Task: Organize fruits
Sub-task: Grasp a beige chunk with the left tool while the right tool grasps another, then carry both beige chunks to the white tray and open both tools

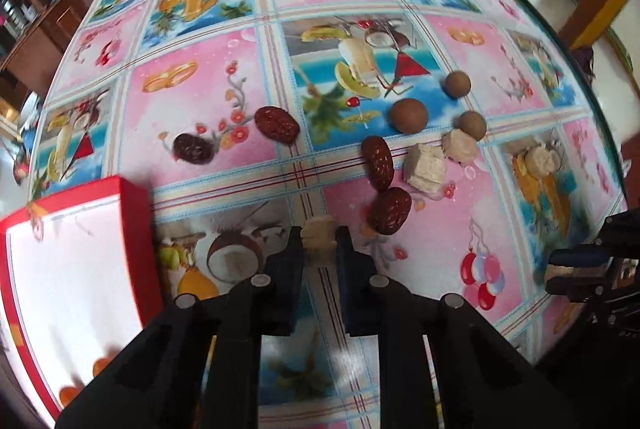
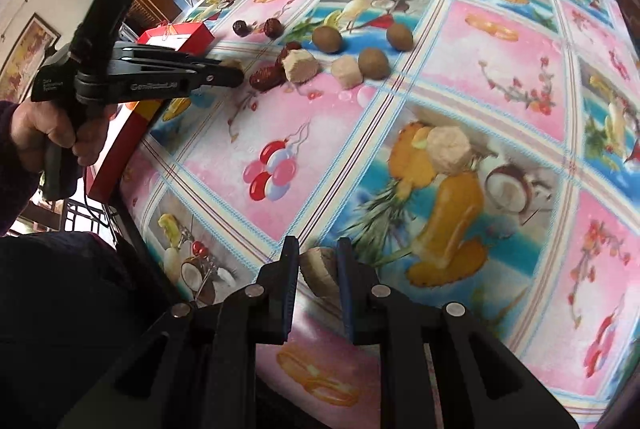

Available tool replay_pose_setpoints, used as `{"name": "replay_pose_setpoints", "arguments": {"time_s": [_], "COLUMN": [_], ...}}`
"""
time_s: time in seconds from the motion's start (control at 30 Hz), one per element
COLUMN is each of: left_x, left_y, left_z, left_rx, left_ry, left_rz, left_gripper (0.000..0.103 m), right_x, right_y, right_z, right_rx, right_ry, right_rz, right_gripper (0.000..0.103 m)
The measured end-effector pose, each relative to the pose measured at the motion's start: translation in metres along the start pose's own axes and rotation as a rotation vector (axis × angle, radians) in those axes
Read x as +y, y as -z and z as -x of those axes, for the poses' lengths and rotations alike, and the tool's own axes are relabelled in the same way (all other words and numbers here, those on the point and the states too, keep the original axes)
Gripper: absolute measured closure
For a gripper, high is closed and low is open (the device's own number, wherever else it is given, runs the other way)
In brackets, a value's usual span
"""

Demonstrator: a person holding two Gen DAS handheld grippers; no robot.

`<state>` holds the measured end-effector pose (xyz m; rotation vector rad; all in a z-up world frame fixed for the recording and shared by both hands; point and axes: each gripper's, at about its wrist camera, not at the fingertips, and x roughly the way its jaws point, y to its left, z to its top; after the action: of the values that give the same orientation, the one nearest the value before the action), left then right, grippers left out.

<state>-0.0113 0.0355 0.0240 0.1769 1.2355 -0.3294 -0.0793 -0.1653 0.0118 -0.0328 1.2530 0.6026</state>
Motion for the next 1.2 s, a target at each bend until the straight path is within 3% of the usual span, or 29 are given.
{"name": "replay_pose_setpoints", "arguments": {"time_s": [0.13, 0.33, 0.53, 0.7, 0.87, 1.03, 1.13, 1.2], "left_x": [0.010, 0.042, 0.092, 0.134, 0.164, 0.188, 0.201, 0.209], "left_y": [0.011, 0.044, 0.081, 0.104, 0.104, 0.088, 0.081, 0.080], "left_z": [0.041, 0.123, 0.191, 0.251, 0.306, 0.350, 0.348, 0.327], "left_rx": [-0.078, -0.197, -0.250, -0.317, -0.390, -0.412, -0.434, -0.436], "left_ry": [0.015, -0.060, -0.168, -0.276, -0.342, -0.412, -0.399, -0.371], "left_rz": [0.107, 0.238, 0.369, 0.448, 0.452, 0.356, 0.344, 0.374], "left_gripper": [0.086, 0.086, 0.086, 0.086, 0.086, 0.086, 0.086, 0.086], "right_x": [0.003, 0.025, 0.076, 0.145, 0.224, 0.287, 0.292, 0.282], "right_y": [-0.019, -0.072, -0.150, -0.214, -0.264, -0.310, -0.320, -0.309], "right_z": [0.009, 0.030, 0.058, 0.079, 0.085, 0.089, 0.068, 0.034], "right_rx": [-0.025, -0.105, -0.192, -0.243, -0.229, -0.215, -0.212, -0.198], "right_ry": [0.005, 0.006, -0.086, -0.277, -0.372, -0.388, -0.375, -0.343], "right_rz": [0.020, 0.060, 0.087, 0.096, 0.138, 0.212, 0.192, 0.151], "right_gripper": [0.086, 0.086, 0.086, 0.086, 0.086, 0.086, 0.086, 0.086]}}
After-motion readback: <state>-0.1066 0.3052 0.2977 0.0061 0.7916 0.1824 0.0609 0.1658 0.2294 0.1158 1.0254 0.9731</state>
